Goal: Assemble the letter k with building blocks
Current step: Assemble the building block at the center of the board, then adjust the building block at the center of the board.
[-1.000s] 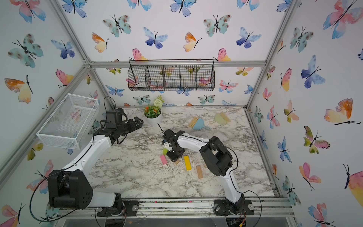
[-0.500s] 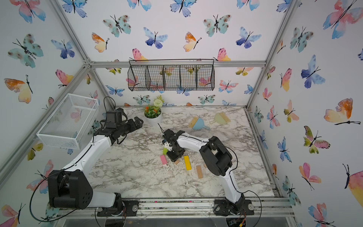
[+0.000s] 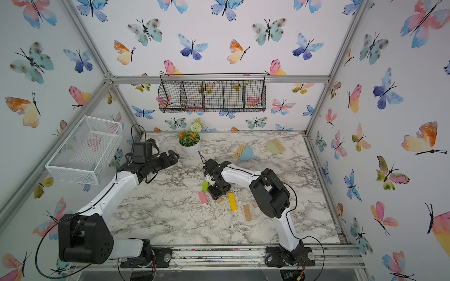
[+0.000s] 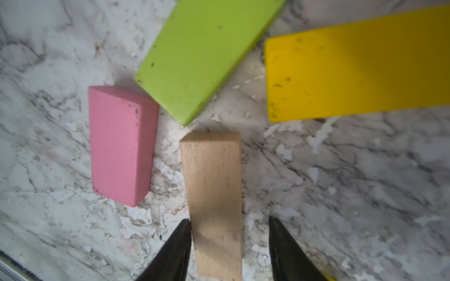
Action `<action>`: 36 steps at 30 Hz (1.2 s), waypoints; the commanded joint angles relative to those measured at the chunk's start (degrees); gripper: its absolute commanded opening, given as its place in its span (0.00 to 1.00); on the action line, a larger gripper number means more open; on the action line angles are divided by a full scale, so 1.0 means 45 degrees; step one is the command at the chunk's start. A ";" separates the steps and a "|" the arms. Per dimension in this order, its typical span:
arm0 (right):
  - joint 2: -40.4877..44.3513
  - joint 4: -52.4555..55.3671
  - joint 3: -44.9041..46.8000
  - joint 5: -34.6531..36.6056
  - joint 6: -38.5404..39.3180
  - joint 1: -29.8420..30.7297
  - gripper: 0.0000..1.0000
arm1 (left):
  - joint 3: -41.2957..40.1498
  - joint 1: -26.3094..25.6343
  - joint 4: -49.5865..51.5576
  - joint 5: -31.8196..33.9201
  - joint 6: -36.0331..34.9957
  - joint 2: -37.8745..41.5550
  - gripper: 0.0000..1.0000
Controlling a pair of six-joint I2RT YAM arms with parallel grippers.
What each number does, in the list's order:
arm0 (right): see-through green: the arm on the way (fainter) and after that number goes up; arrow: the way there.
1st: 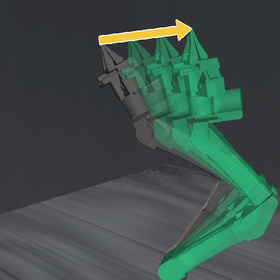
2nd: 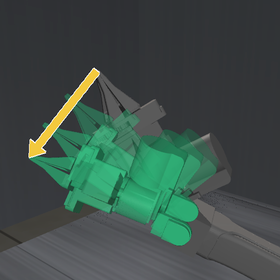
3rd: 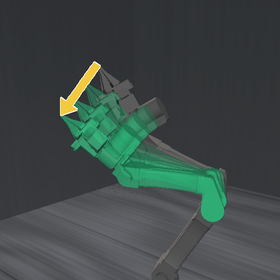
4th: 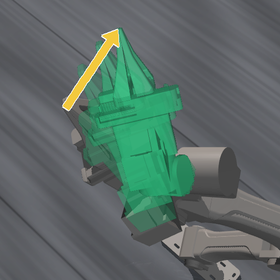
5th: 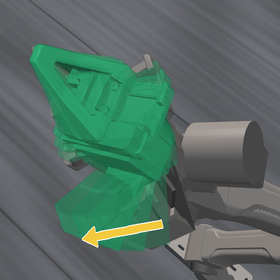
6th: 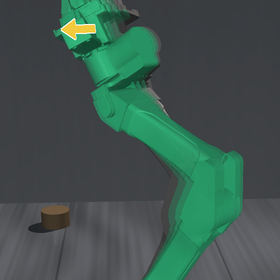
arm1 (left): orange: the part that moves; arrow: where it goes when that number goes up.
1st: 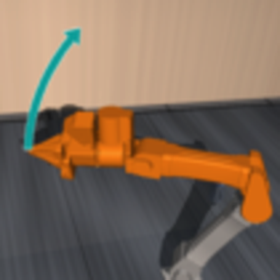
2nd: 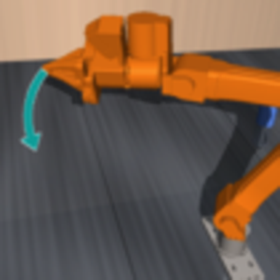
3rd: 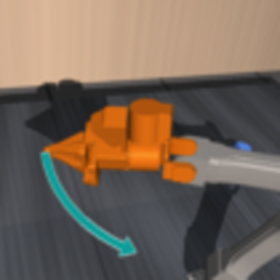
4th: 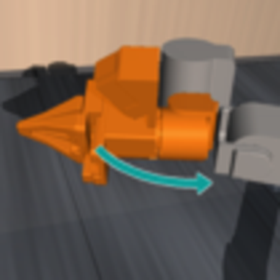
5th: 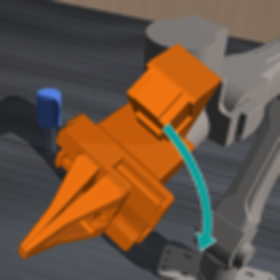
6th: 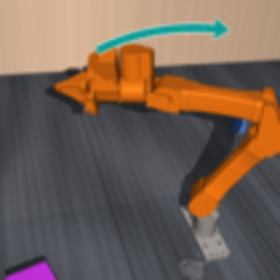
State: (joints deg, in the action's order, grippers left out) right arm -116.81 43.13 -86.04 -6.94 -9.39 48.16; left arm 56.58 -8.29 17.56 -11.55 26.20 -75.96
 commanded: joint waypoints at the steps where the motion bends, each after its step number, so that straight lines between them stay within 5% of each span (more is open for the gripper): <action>1: 0.2337 -0.1519 0.0660 0.0649 -0.1083 -0.0564 0.57 | -0.0859 -0.0964 0.0160 0.0340 0.0225 0.1085 0.99; 7: 0.4041 -0.2409 0.1919 0.1766 -0.1625 -0.1247 0.59 | -0.2059 -0.2830 0.0864 0.2309 0.0989 0.1317 0.95; 17: 0.3889 -0.2311 0.2703 0.0816 -0.1625 -0.1288 0.59 | -0.2728 -0.3208 0.1850 0.3691 0.1542 0.0196 0.93; 23: 0.4191 -0.2729 0.2949 0.1014 -0.1664 -0.1289 0.59 | -0.2280 -0.4436 0.2623 0.5506 0.1659 -0.1271 0.91; 36: 0.4308 -0.2653 0.3143 0.0954 -0.1742 -0.1289 0.59 | -0.1308 -0.5444 0.2653 0.5703 0.1818 -0.3542 0.91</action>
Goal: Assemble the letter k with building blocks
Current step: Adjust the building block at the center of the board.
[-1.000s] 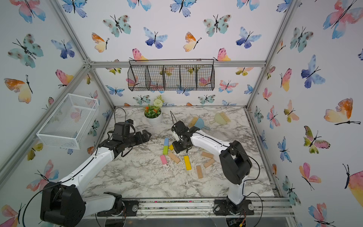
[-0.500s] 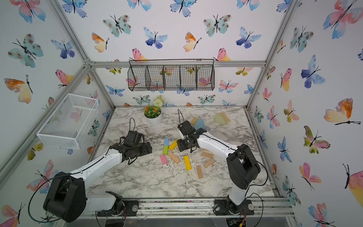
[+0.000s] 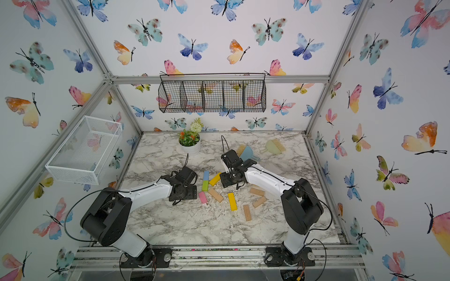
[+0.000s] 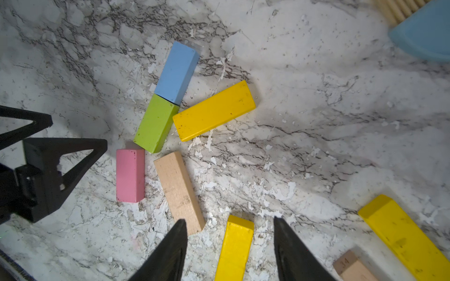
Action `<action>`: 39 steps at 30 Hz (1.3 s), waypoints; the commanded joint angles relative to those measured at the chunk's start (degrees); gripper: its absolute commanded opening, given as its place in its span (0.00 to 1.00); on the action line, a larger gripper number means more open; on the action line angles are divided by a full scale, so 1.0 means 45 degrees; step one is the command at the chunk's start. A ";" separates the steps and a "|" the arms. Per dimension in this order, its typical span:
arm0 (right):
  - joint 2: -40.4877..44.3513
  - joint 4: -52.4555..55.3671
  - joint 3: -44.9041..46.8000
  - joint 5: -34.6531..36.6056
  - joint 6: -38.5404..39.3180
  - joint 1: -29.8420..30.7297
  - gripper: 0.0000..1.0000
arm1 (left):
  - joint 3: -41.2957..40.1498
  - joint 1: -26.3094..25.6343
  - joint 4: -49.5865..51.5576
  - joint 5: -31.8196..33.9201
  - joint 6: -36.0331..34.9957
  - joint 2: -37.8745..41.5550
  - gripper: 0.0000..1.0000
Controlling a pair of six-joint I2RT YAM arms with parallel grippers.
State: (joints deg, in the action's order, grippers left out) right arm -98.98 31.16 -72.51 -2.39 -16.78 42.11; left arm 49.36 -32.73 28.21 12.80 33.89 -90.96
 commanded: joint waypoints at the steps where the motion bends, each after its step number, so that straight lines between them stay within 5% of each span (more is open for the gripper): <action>1: 0.0355 -0.0033 0.0173 -0.0036 -0.0110 0.0057 0.59 | 0.0342 -0.0041 0.0263 0.0195 0.0086 -0.0283 0.91; 39: 0.0062 0.0302 -0.0097 0.0084 0.0017 0.0058 0.59 | 0.1238 -0.0637 -0.0251 -0.0422 0.0067 -0.1361 0.91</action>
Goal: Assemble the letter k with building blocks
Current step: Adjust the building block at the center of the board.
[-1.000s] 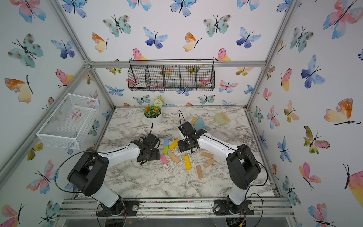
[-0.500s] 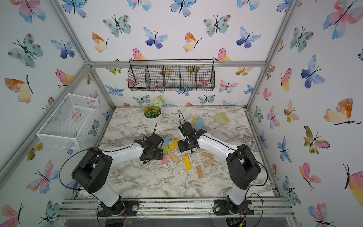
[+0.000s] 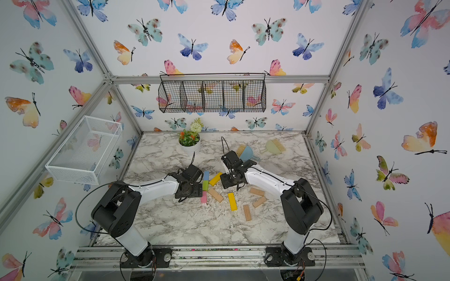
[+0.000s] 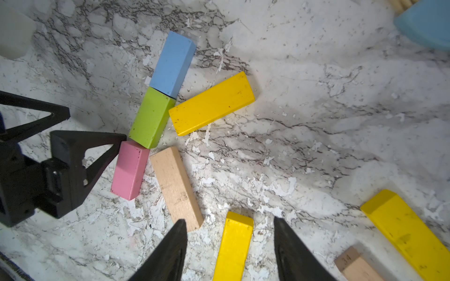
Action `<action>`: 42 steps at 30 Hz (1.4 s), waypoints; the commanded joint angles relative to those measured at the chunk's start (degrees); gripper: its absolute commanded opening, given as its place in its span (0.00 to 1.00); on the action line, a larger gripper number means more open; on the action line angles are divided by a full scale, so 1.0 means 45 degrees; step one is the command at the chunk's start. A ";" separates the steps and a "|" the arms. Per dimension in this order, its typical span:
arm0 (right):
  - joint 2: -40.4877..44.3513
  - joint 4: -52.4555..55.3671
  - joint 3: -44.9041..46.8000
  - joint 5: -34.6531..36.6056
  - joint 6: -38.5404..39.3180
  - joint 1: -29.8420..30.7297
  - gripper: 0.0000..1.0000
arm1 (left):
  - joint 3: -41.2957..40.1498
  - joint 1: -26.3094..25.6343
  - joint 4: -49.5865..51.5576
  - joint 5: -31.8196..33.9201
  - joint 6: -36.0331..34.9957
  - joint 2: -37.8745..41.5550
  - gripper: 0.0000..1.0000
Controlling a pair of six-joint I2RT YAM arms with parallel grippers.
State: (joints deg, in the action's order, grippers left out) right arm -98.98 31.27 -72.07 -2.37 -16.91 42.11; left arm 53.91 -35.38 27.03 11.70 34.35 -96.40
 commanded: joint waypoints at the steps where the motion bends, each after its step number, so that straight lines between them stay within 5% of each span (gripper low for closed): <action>1: 0.0061 0.0290 -0.0195 0.0081 0.0046 0.0057 0.59 | 0.0263 -0.0061 0.0015 -0.0213 -0.0035 -0.0149 0.91; 42: 0.0122 0.0272 0.0136 -0.0123 -0.0071 0.0057 0.59 | 0.0242 -0.0032 0.0143 0.0461 0.0431 0.0232 0.91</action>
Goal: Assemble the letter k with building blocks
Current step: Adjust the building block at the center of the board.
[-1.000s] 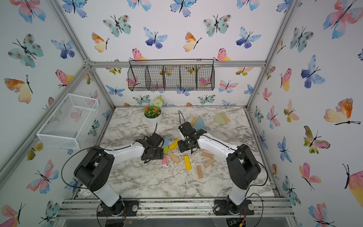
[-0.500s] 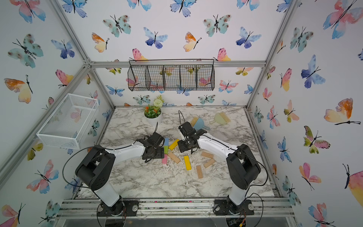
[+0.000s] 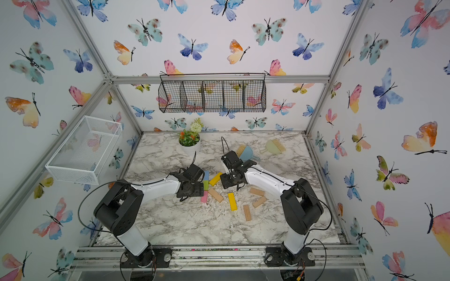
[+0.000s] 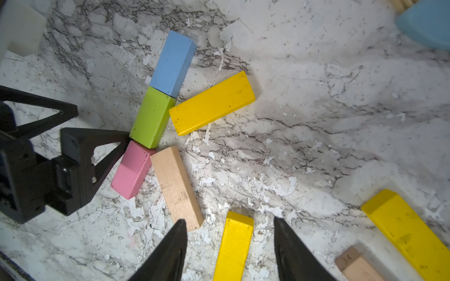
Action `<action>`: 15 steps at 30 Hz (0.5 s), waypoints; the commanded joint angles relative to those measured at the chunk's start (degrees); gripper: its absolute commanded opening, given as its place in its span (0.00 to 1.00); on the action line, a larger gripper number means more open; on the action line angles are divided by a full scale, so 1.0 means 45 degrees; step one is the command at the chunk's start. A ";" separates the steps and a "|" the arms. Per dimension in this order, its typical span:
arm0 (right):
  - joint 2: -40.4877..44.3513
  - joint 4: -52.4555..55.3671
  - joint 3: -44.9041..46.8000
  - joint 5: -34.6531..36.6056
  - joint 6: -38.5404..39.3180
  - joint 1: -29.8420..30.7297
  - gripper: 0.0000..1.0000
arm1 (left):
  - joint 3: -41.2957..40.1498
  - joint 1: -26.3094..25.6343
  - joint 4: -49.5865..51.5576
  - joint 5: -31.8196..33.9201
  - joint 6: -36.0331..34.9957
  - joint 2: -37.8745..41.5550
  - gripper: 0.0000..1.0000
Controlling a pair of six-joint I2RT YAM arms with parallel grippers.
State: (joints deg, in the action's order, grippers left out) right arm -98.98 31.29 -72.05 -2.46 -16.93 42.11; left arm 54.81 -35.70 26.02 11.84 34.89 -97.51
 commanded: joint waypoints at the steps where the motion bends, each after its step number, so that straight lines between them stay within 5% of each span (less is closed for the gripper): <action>1: 0.0139 0.0242 0.0147 -0.0115 -0.0075 0.0057 0.59 | 0.0032 0.0091 0.0416 0.0476 0.0322 0.0562 0.91; 15: 0.0402 0.0407 0.0989 -0.0807 -0.0376 0.0057 0.54 | 0.0436 0.1958 0.0944 0.0245 -0.0592 0.2661 0.92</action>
State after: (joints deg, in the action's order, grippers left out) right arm -98.72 31.31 -69.47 -4.23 -17.61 42.11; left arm 54.87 -28.49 28.62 13.26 34.63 -89.10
